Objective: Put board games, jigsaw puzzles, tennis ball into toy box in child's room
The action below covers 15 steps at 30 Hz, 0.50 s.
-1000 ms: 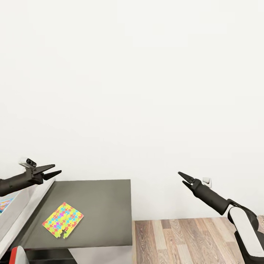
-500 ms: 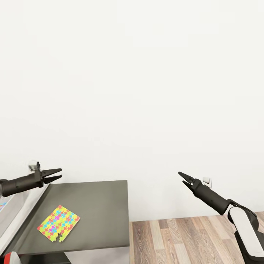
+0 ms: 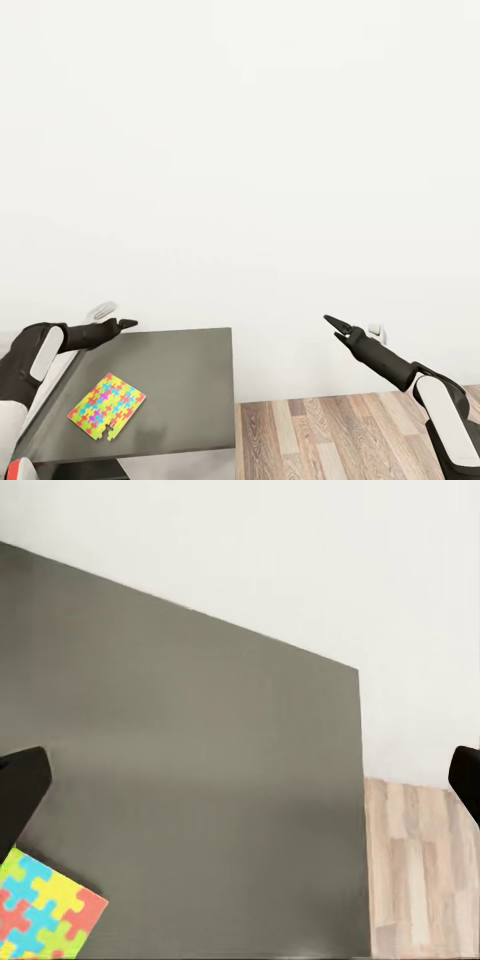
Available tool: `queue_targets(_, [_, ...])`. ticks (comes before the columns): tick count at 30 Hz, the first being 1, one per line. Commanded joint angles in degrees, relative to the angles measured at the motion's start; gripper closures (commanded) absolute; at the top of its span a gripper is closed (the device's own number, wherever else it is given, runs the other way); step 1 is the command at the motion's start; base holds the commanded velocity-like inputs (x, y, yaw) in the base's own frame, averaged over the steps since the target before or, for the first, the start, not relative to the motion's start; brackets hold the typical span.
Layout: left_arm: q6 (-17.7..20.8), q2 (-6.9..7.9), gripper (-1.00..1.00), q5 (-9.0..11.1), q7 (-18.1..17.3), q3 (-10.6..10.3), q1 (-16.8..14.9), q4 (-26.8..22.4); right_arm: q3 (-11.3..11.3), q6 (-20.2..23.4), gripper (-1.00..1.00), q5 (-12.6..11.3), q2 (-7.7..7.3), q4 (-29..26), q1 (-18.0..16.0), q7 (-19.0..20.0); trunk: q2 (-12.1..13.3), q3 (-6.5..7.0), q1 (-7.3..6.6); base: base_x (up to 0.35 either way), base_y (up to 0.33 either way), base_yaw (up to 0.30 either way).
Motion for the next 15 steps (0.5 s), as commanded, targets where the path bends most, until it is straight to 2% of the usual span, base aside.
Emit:
queue_targets(1, [-0.3,-0.48,-1.0,-0.2,1.7,0.1,-0.2,0.0,0.0,0.3,-1.0,0.1,0.0,0.0,-0.1,-0.6,-0.1,-0.13,0.04,0.0,0.0,0.0])
queue_targets(2, [-1.4,-1.19,-1.0,-0.1,5.0,0.2,-0.3,0.0,0.0,0.4,-1.0,0.1,0.0,-0.1,-0.1,-2.3,-0.1,-0.13,0.04,0.0,0.0,0.0])
queue_targets(3, [-1.8,-1.46,-1.0,-0.1,6.5,0.2,-0.3,0.0,0.1,0.4,-1.0,0.1,0.0,-0.2,-0.1,-3.2,-0.1,-0.13,0.04,0.0,0.0,0.0])
queue_targets(6, [-3.7,-2.37,-1.0,0.0,12.2,0.1,-0.4,0.0,0.3,0.7,-1.0,0.1,0.01,-0.5,-0.1,-9.3,-0.1,-0.13,0.04,0.0,0.0,0.0])
queue_targets(12, [-5.5,-2.76,-1.0,-0.3,14.4,-0.3,-0.5,1.1,0.5,1.0,-1.0,0.0,0.06,-0.8,-0.1,-18.9,-0.1,-0.13,0.04,0.0,0.0,0.0])
queue_targets(15, [-6.0,-3.18,-1.0,-0.5,15.7,-0.3,-0.8,2.1,1.8,1.1,-1.0,0.0,0.06,-0.9,-0.1,-25.3,-0.1,-0.13,0.04,0.0,0.0,0.0])
